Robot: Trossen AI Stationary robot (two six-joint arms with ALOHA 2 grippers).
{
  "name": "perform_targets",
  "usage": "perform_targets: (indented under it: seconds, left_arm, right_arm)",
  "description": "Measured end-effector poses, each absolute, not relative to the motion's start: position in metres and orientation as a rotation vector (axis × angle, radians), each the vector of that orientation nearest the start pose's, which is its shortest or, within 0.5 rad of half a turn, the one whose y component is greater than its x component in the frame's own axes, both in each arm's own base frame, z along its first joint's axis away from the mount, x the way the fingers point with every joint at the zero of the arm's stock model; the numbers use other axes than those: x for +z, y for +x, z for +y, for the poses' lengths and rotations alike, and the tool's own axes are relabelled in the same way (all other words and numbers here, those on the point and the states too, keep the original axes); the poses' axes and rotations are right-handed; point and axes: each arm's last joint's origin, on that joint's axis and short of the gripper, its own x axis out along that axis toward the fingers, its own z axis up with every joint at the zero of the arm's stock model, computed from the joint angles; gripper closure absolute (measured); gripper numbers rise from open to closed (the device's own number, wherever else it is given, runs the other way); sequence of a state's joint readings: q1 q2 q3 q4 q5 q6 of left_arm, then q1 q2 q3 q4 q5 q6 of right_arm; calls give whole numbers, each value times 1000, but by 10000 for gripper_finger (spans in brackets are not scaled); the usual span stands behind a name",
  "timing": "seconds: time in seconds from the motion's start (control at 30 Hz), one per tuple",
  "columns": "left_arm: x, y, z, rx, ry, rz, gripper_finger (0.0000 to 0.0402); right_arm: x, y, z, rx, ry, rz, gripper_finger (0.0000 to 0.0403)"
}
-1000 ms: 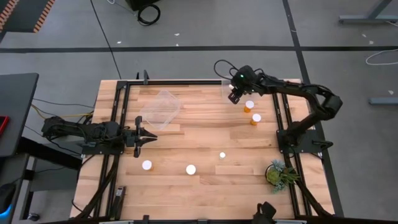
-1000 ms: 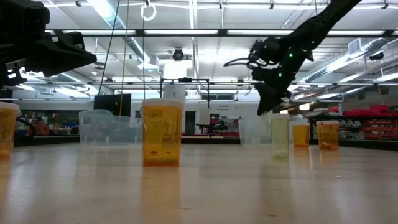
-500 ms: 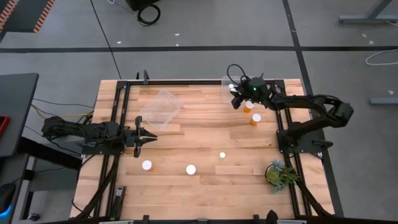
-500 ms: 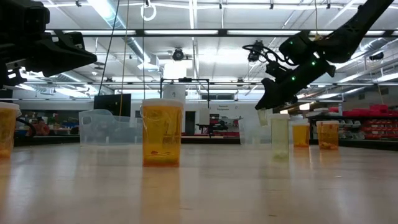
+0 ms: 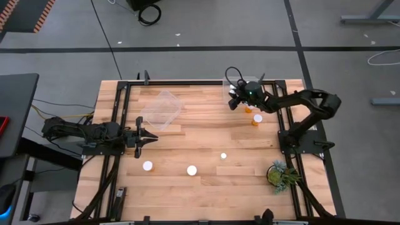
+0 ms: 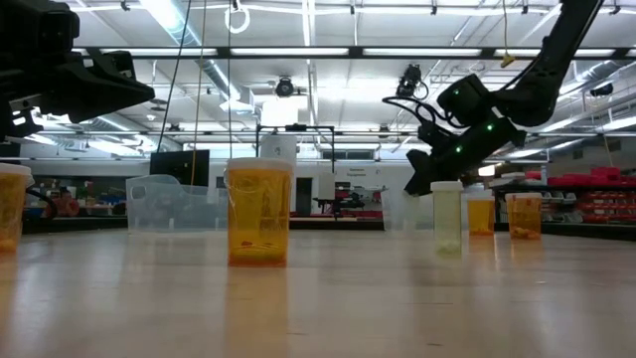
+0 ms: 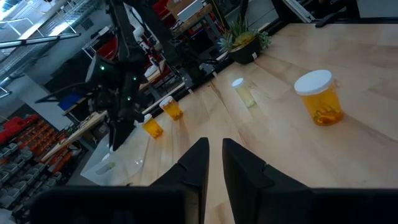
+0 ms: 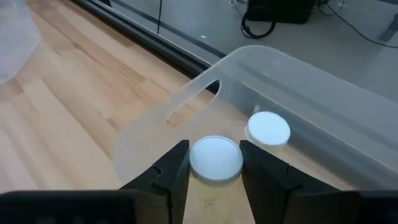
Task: Pick and place medicine bottles into bin by pill shape (circle, oval)
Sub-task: Put the left slim yellow pill bottle into the right transparent bin
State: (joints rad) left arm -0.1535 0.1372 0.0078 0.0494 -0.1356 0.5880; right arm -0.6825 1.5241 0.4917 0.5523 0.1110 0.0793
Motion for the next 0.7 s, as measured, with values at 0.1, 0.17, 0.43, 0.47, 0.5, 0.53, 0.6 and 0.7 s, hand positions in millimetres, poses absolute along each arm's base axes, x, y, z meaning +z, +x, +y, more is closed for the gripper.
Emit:
perform_targets:
  seconds: [0.1, 0.17, 0.43, 0.47, 0.5, 0.53, 0.6, 0.7]
  left_arm:
    - [160, 105, -12, -41, 599, 72, 345]
    - [160, 105, -12, -41, 599, 72, 342]
    - [160, 105, -12, -41, 599, 72, 350]
    - [160, 105, -12, -41, 600, 72, 351]
    - [160, 105, -12, -41, 599, 72, 351]
    - [160, 105, -12, -41, 599, 72, 350]
    - [160, 105, -12, -41, 599, 72, 348]
    - [160, 105, -12, -42, 599, 72, 344]
  right_arm:
    - [137, 210, -174, -797, 215, 451, 262]
    - [135, 210, -175, -796, 217, 458, 262]
    - [132, 210, -175, -797, 221, 466, 262]
    - [132, 210, -175, -797, 224, 467, 262]
    - [132, 210, -175, -797, 224, 467, 261]
    - [132, 210, -175, -797, 224, 469, 260]
    - [132, 210, -175, -797, 222, 472, 253]
    - [131, 210, -175, -796, 223, 479, 236]
